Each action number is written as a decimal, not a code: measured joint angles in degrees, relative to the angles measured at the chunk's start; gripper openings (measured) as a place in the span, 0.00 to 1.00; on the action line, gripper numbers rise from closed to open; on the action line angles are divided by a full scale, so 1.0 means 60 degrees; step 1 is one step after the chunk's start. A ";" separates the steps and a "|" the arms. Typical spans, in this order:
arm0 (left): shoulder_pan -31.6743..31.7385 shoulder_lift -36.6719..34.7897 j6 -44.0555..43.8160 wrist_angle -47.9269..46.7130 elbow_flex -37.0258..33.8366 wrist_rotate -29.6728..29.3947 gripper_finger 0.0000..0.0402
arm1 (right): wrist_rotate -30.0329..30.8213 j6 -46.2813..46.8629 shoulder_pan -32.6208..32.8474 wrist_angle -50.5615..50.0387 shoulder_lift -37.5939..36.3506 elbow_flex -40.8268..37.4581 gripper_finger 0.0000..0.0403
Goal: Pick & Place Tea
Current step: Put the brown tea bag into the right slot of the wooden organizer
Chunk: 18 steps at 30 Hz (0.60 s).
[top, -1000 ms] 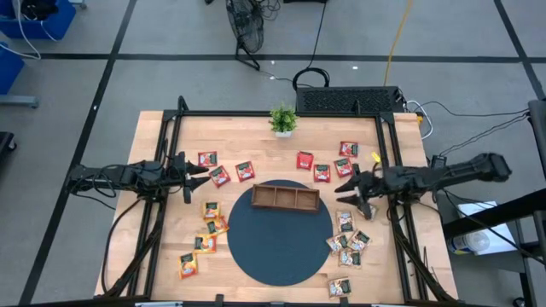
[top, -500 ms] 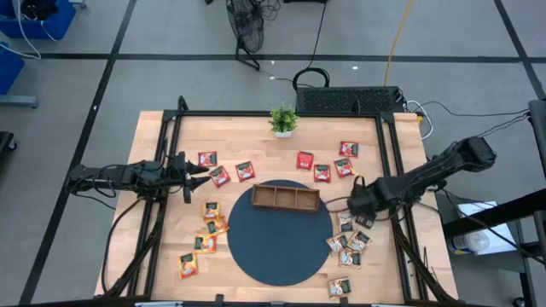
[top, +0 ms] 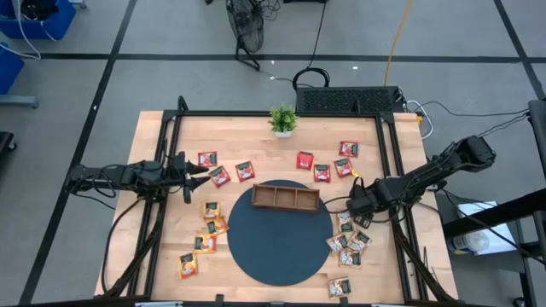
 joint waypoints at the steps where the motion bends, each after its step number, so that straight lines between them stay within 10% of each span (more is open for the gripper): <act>1: 0.0000 0.0000 0.0000 -0.0001 0.0003 -0.0003 0.40 | 0.0013 0.0128 -0.0002 0.0190 -0.0001 -0.0131 0.53; 18: 0.0000 0.0000 0.0000 0.0000 0.0003 -0.0003 0.40 | -0.0269 0.0442 -0.0006 0.0461 0.0013 -0.0514 0.26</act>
